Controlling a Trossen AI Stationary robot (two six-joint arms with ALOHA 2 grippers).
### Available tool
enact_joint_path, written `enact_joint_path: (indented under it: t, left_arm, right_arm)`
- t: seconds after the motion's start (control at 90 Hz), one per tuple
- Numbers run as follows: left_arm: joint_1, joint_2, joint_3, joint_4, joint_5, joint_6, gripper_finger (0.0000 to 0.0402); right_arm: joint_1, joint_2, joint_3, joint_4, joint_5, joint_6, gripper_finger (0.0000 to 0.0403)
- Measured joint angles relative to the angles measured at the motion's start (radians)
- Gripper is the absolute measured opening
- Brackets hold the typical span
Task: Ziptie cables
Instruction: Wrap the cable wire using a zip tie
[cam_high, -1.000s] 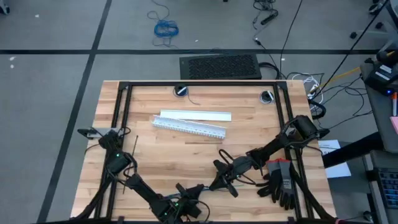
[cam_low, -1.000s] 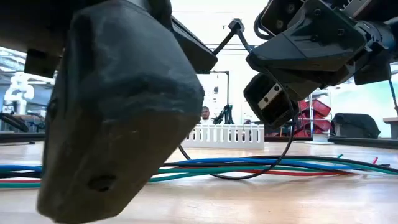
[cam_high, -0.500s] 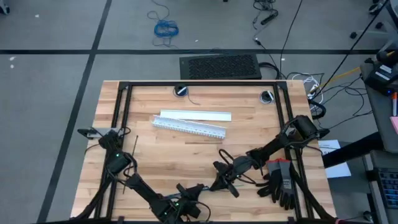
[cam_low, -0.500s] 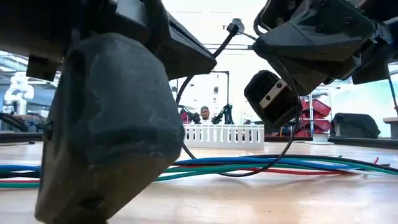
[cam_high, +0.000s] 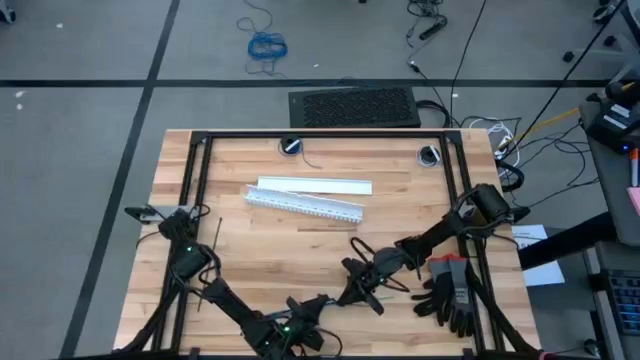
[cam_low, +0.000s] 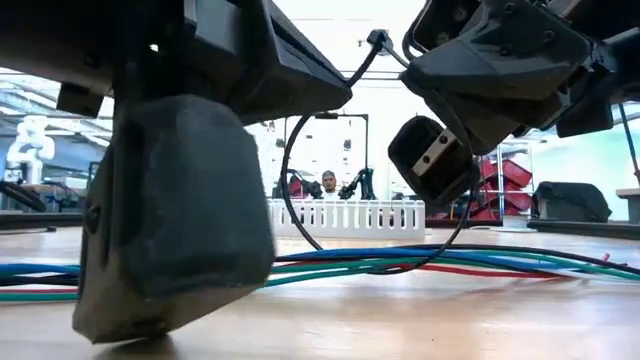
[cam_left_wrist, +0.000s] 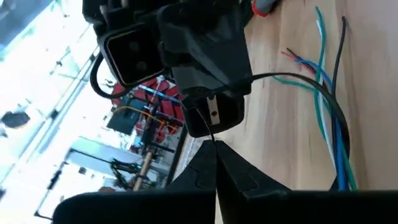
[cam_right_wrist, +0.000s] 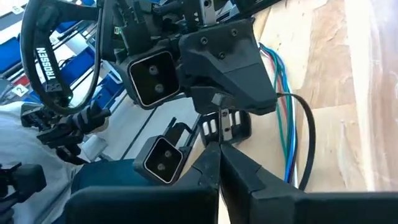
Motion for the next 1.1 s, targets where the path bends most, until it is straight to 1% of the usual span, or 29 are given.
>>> enact_joint_path:
  t: [0.211, 0.5, 0.656, 0.956, 1.1]
  left_arm:
    - [0.000, 0.000, 0.001, 0.007, 0.000, 0.098, 0.0000]
    - [0.006, 0.000, 0.000, 0.103, 0.032, 0.323, 0.0000]
    - [0.008, 0.000, 0.000, 0.103, 0.043, 0.352, 0.0000]
    - [0.013, 0.000, 0.000, 0.115, 0.135, 0.380, 0.0000]
    - [0.013, 0.000, 0.000, 0.115, 0.131, 0.377, 0.0000]
  right_arm:
    - [0.000, 0.000, 0.000, 0.009, -0.025, 0.005, 0.0000]
    - [-0.014, 0.000, 0.001, 0.015, -0.041, 0.019, 0.0000]
    - [-0.027, 0.000, 0.001, 0.022, -0.060, 0.020, 0.0000]
    - [-0.054, 0.000, 0.030, 0.010, -0.110, 0.019, 0.0000]
    - [-0.057, -0.002, 0.036, -0.026, -0.114, 0.018, 0.0000]
